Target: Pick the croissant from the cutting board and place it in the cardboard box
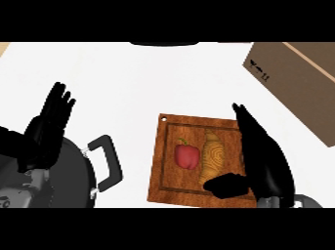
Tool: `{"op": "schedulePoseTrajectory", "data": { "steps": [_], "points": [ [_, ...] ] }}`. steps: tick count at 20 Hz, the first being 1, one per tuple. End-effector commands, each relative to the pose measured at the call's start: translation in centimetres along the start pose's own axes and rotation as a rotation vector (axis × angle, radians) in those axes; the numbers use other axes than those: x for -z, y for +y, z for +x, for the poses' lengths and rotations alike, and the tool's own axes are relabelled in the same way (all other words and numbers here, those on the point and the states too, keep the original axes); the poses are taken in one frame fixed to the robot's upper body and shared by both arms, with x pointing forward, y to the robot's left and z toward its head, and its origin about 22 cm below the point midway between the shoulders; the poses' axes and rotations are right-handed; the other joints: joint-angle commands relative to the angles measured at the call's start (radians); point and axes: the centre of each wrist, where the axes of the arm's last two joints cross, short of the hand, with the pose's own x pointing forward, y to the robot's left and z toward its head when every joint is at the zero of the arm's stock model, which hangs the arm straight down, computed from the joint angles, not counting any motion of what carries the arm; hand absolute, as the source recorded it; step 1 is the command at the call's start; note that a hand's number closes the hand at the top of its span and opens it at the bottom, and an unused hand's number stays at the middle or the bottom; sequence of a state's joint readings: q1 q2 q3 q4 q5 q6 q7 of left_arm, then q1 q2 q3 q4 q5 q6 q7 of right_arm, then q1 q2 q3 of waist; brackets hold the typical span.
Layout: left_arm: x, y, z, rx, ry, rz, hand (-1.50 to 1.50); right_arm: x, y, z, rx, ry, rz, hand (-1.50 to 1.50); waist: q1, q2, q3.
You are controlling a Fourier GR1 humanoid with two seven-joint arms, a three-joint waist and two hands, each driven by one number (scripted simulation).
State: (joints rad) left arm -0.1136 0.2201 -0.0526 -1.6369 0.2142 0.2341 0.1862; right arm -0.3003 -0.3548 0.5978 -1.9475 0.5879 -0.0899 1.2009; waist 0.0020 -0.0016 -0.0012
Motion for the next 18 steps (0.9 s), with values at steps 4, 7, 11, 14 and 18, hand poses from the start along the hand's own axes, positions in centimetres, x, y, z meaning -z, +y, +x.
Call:
{"op": "schedulePoseTrajectory", "data": {
  "steps": [4, 7, 11, 14, 18],
  "points": [
    [1.2, 2.4, 2.5, 0.004, -0.008, -0.001, 0.0, -0.1, 1.8, 1.0, 0.007, 0.183, 0.032, -1.5, -0.004, 0.0, 0.0],
    [-0.3, 0.5, -0.5, 0.001, 0.005, -0.017, 0.0, 2.2, 2.7, 0.0, 0.02, 0.179, 0.021, -1.5, 0.001, 0.002, 0.001],
    [-0.2, 0.0, 0.1, -0.007, 0.002, -0.012, 0.0, 1.9, 3.3, -0.4, -0.032, 0.203, 0.004, -1.5, 0.0, 0.001, 0.001],
    [-1.1, 0.4, 1.0, -0.013, 0.002, -0.005, 0.0, 1.3, 2.7, -0.8, -0.041, 0.207, -0.006, -1.5, 0.0, 0.0, 0.001],
    [-1.0, 0.7, 0.3, 0.008, -0.004, 0.01, 0.0, 1.2, 3.8, 0.0, -0.044, 0.23, 0.007, -1.5, 0.0, 0.0, 0.001]
  ]
}}
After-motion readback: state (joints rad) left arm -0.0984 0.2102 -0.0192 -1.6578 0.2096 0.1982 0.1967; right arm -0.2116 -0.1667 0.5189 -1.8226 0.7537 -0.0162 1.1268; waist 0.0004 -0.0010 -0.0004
